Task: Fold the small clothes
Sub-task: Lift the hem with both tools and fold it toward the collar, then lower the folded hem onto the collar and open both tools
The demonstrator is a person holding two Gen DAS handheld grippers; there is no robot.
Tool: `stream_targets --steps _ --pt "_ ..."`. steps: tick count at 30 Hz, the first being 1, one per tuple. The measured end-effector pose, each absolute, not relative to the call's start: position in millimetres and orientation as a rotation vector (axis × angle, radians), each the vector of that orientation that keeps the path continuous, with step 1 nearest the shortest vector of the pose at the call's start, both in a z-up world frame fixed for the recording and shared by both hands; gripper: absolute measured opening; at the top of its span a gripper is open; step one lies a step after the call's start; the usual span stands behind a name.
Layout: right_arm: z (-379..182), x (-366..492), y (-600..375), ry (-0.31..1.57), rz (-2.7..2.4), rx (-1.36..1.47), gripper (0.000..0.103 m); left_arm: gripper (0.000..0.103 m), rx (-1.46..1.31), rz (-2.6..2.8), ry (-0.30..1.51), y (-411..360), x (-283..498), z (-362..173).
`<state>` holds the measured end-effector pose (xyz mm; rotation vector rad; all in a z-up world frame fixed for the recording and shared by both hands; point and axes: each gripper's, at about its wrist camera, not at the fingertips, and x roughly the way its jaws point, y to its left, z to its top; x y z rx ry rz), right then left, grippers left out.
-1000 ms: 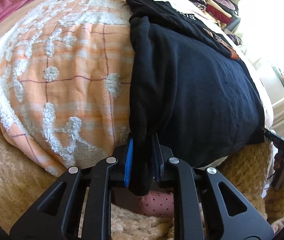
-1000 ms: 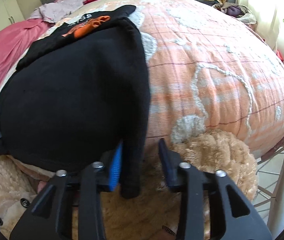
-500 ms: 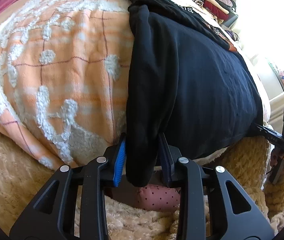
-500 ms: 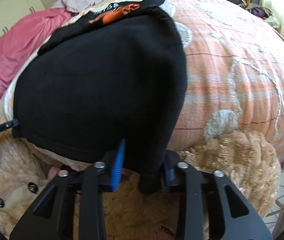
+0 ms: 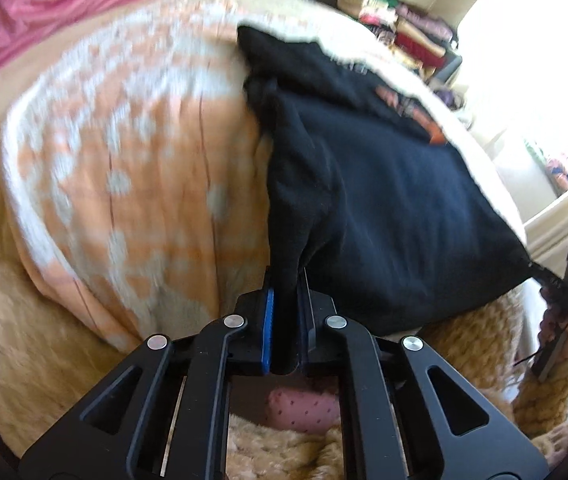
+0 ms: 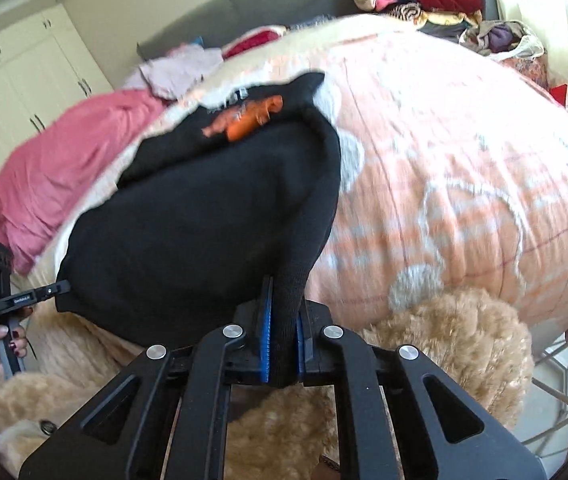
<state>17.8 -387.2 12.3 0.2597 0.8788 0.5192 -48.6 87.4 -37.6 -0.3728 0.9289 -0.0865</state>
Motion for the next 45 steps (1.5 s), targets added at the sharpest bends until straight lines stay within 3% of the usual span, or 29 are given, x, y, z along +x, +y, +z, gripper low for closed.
stream_targets --steps 19,45 --pt "83.0 59.8 -398.0 0.667 0.455 0.384 0.008 0.003 -0.327 -0.088 0.728 90.1 -11.0 37.7" --pt "107.4 165.2 -360.7 0.620 0.371 0.320 0.008 0.003 -0.380 -0.040 0.701 120.3 75.7 49.2"
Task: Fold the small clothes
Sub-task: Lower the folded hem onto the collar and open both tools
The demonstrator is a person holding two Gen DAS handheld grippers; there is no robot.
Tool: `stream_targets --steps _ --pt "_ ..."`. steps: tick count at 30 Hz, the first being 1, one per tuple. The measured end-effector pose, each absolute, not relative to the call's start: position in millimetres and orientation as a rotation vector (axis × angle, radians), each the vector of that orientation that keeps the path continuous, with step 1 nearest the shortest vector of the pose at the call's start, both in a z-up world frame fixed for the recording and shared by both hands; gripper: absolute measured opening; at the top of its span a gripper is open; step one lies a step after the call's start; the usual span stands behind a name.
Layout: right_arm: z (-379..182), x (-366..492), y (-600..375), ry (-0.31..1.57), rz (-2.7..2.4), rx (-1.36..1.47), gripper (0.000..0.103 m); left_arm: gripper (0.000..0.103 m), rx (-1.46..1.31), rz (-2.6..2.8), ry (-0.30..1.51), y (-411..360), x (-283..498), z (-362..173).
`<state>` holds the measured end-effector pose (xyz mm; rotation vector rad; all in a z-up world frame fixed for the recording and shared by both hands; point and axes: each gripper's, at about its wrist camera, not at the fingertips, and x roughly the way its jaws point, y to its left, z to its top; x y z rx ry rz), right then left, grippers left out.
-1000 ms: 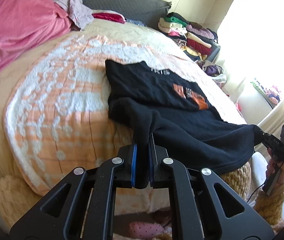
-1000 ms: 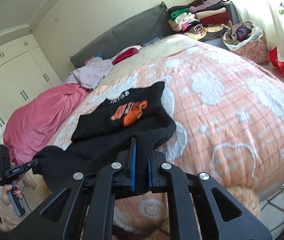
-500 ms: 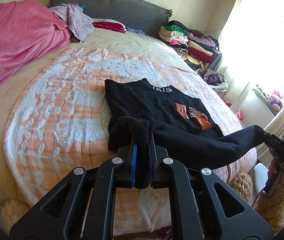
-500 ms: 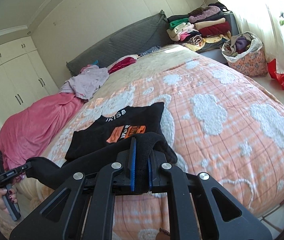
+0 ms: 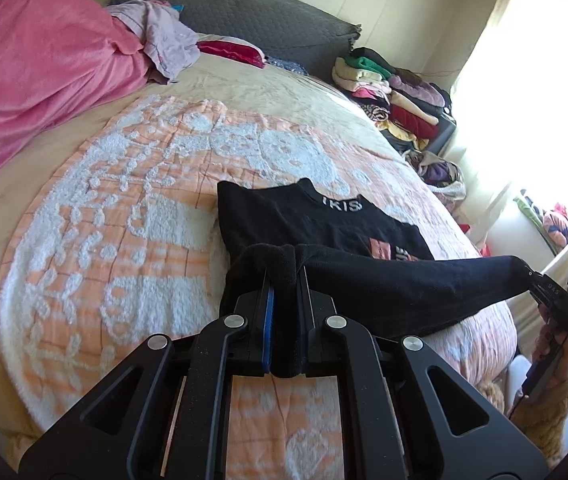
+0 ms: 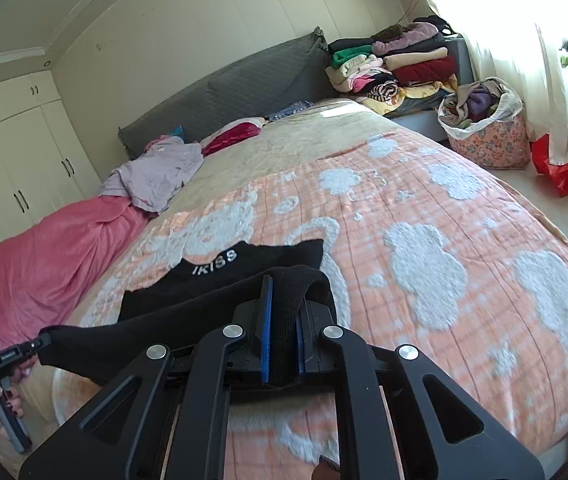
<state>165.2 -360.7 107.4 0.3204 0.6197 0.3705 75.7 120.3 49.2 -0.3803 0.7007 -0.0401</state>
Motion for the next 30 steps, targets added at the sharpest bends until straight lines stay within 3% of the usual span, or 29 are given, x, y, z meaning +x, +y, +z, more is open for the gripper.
stream_targets --steps 14,30 --pt "99.9 240.6 -332.7 0.666 0.328 0.262 0.008 0.003 -0.359 0.035 0.707 136.2 145.5 59.8" --pt "52.4 281.6 -322.9 0.810 0.281 0.233 0.008 0.003 -0.287 0.110 0.803 128.8 187.6 22.1"
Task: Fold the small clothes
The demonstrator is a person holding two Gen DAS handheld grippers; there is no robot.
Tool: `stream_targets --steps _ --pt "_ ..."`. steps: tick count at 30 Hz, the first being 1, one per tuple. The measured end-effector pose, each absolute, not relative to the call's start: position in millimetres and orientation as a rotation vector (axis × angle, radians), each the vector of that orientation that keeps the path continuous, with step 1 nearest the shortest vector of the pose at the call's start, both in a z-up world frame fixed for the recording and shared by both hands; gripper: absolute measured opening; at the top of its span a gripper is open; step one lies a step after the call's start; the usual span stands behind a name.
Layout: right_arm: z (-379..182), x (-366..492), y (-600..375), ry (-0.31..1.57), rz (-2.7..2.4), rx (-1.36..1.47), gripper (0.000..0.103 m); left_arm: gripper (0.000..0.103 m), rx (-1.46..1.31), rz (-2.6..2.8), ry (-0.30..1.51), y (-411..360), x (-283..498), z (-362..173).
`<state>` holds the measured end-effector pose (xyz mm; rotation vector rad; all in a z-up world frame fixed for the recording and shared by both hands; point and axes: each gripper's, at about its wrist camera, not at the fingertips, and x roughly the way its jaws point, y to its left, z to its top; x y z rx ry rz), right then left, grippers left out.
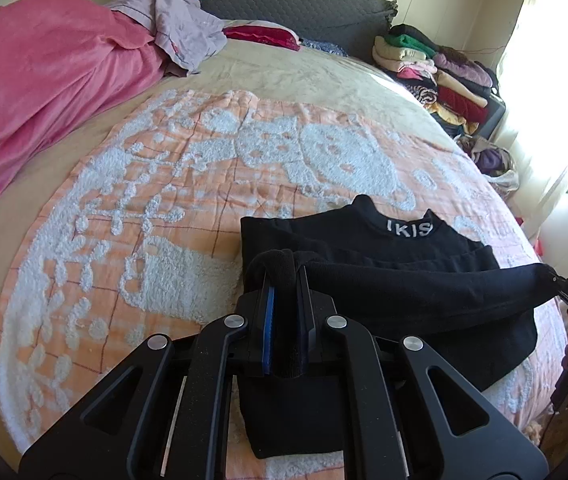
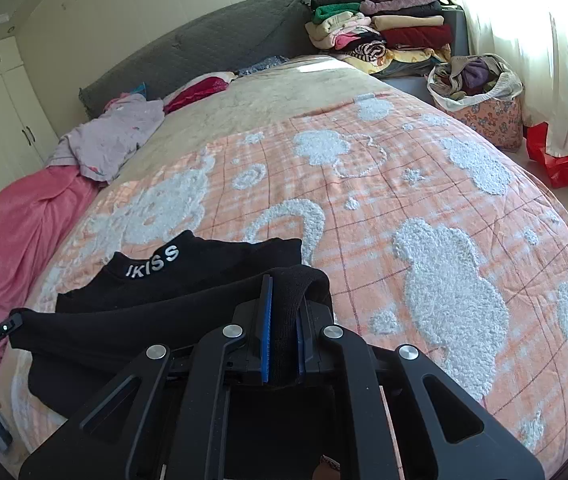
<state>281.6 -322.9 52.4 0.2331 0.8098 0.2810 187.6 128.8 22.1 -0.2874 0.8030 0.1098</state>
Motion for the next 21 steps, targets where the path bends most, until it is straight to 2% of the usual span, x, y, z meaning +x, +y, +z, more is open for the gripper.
stream_targets --steps 5,6,8,10,11,12,14,18,21 --pt "46.4 286.7 -322.8 0.829 0.270 0.235 0.008 0.006 -0.290 0.120 0.813 129.1 191.1 17.5" --pt "45.4 287.1 -322.4 0.833 0.270 0.235 0.011 0.006 -0.290 0.122 0.813 128.9 191.7 17.5" --pt "44.7 287.3 -321.8 0.833 0.268 0.232 0.013 0.013 -0.285 0.124 0.810 127.5 191.1 18.5" --pt "45.9 286.3 -321.8 0.827 0.250 0.222 0.033 0.027 -0.282 0.130 0.797 127.6 189.2 22.0" --pt "48.2 284.2 -323.9 0.809 0.233 0.219 0.053 0.028 -0.288 0.127 0.791 128.5 187.7 24.3" --pt "49.7 282.6 -325.4 0.800 0.231 0.223 0.057 0.031 -0.290 0.126 0.785 128.9 186.5 26.4" --pt "53.8 279.2 -328.8 0.787 0.233 0.226 0.057 0.032 -0.279 0.129 0.767 127.7 182.0 32.5" --pt "64.1 265.2 -328.8 0.745 0.245 0.188 0.057 0.046 -0.257 0.121 0.733 120.6 171.0 43.1" --pt "70.8 250.4 -323.9 0.718 0.280 0.147 0.057 0.047 -0.225 0.106 0.714 108.7 162.4 48.6"
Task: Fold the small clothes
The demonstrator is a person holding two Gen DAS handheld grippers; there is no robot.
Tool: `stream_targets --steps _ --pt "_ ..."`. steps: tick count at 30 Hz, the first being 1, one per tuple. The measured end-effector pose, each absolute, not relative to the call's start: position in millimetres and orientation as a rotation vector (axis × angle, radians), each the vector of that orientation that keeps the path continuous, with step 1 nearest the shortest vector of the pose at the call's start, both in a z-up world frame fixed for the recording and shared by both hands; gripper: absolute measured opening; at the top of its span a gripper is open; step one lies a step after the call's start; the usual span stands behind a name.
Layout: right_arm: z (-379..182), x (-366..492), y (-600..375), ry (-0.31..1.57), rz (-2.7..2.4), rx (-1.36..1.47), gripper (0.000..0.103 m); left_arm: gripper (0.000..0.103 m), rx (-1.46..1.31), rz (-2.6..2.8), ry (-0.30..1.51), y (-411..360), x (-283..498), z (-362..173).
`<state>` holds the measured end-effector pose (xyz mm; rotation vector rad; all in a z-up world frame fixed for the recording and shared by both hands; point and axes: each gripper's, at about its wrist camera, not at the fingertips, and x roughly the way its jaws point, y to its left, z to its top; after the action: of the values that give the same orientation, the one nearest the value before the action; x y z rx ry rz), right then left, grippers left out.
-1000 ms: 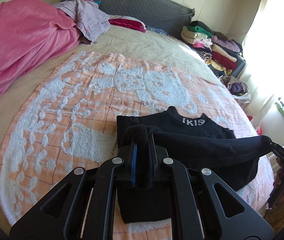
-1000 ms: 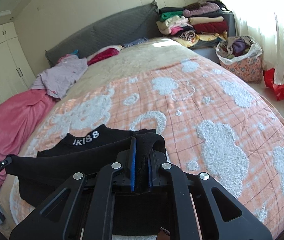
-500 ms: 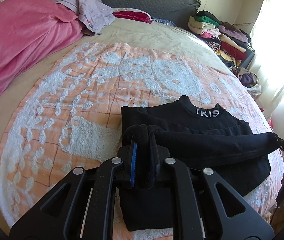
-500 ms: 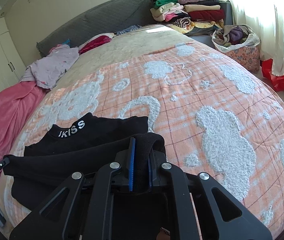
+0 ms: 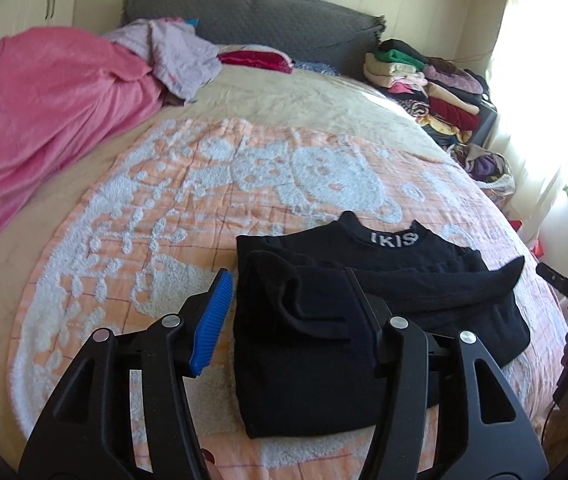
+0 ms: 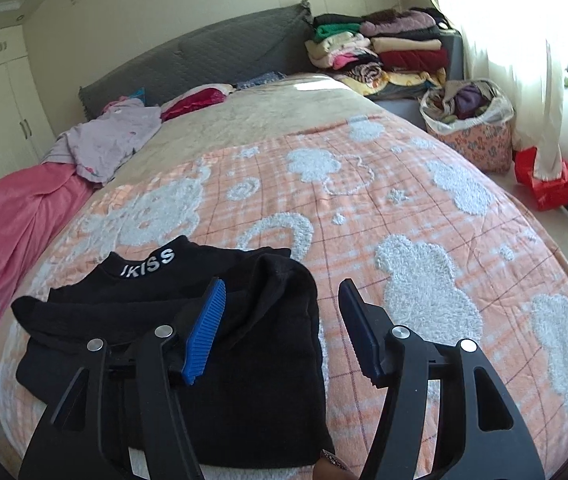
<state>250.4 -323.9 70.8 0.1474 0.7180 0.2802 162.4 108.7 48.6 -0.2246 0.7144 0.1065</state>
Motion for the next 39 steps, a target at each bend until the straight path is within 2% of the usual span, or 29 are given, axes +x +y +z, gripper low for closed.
stream_targets --steps 2,4,5,6,7,9,19,39 --pt "73.2 241.7 -317.7 0.712 0.306 0.115 0.057 0.047 -0.205 0.084 0.712 99.0 157.9 49.0" --pt "72.1 234.7 -309.9 0.722 0.346 0.080 0.053 0.045 -0.176 0.062 0.732 88.8 155.3 45.1" --pt "70.5 232.5 -306.6 0.730 0.360 0.067 0.040 0.041 -0.164 0.049 0.746 84.4 154.9 42.0" --pt "67.8 229.9 -301.5 0.744 0.375 0.050 0.029 0.030 -0.150 0.027 0.769 77.4 155.1 36.5" --pt "64.8 228.4 -296.9 0.757 0.391 0.036 0.024 0.020 -0.142 0.012 0.783 73.1 155.4 32.4" --pt "56.8 225.0 -285.3 0.781 0.414 -0.005 0.015 0.011 -0.111 -0.013 0.823 62.2 157.5 20.0" --pt "11.1 244.4 -256.8 0.899 0.377 -0.116 0.014 0.010 -0.004 0.041 0.931 55.3 180.5 -29.5" --pt "9.7 327.2 -249.1 0.896 0.339 -0.026 0.014 0.013 -0.139 0.119 0.894 103.0 240.5 -21.5"
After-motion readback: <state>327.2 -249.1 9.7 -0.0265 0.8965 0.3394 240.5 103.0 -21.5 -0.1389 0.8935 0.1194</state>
